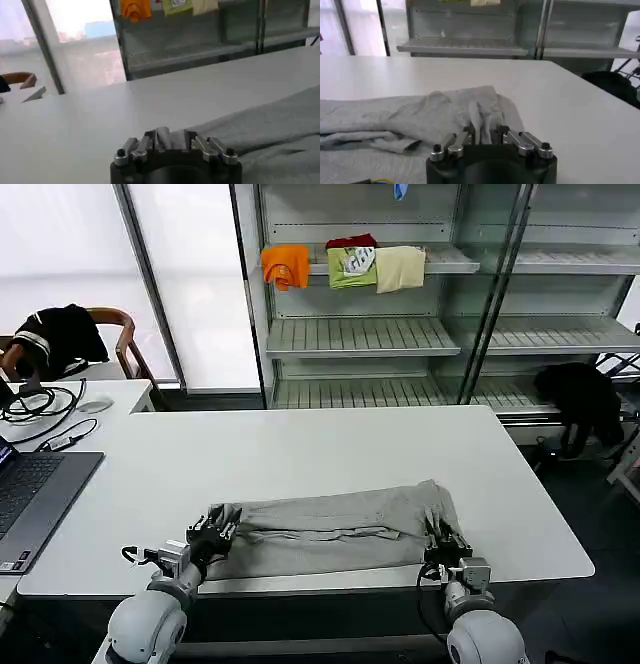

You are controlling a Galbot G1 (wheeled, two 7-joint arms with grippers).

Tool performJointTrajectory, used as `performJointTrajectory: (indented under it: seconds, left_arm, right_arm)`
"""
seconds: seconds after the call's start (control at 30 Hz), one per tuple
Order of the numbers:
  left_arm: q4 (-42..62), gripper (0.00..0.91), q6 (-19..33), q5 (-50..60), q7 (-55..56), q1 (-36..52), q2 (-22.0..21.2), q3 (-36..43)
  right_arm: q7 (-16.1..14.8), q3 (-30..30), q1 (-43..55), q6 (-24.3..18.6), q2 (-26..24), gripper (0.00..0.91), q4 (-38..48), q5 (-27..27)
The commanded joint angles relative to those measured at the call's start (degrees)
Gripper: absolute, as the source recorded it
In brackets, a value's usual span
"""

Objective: Fold and organize the clothes.

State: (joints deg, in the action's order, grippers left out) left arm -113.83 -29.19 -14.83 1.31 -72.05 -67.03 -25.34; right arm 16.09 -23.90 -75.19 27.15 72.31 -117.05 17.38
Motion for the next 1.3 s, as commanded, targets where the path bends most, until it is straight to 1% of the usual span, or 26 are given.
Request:
performJointTrajectory:
  seconds: [0.03,0.13,0.33,0.5,0.63,0.93,1.17,1.2,1.23,1.27,1.3]
  left_arm:
    - [-3.4,0.907,-2.1,-0.4,2.4,-0.5,-1.4,-2.3]
    - [-3.3,0.907,-2.7,-1.5,4.1,-1.4,-2.8,-3.9]
    - [-2.8,0.907,-3.0,-5.1,5.6,-2.6,-5.8,-6.1]
    - [-1.7,0.907,-2.8,-8.2,5.6,-3.0,-7.3,-7.1]
    - [-1.1,0.907,-2.8,-8.2,5.6,-3.3,-8.6,-7.1]
    - [-0.9,0.907,-2.9,-7.6,5.4,-3.5,-9.7,-6.3]
    - [0.3,0.897,-2.6,-7.2,4.8,-3.7,-9.8,-6.4]
    - [0.6,0.816,-2.6,-7.2,4.7,-3.7,-9.8,-6.5]
    - [0.8,0.776,-2.5,-7.2,4.7,-3.6,-9.8,-6.5]
    - [1.1,0.625,-2.4,-7.2,4.6,-3.6,-9.8,-6.6]
    - [1.3,0.504,-2.3,-7.2,4.6,-3.5,-9.9,-6.6]
  right_arm:
    - [0.5,-2.7,-0.2,0.0,-0.5,0.907,-7.3,1.9]
    - [0.4,-3.1,0.1,0.2,-0.9,0.907,-8.6,2.5]
    - [0.4,-2.4,1.2,0.0,-0.9,0.907,-7.4,2.3]
    - [0.4,-2.3,1.8,0.2,-1.3,0.907,-7.0,2.4]
    - [0.5,-2.0,1.6,0.2,-1.4,0.907,-7.1,2.4]
    - [0.5,-1.5,1.1,-0.1,-1.3,0.907,-7.0,2.3]
    - [0.5,-1.5,0.8,-0.2,-1.3,0.907,-6.9,2.3]
    - [0.5,-1.5,0.8,-0.2,-1.3,0.907,-6.8,2.3]
    - [0.5,-1.5,0.8,-0.3,-1.2,0.907,-6.8,2.3]
    - [0.5,-1.5,0.8,-0.3,-1.2,0.907,-6.7,2.3]
    - [0.6,-1.5,0.8,-0.3,-1.2,0.907,-6.7,2.3]
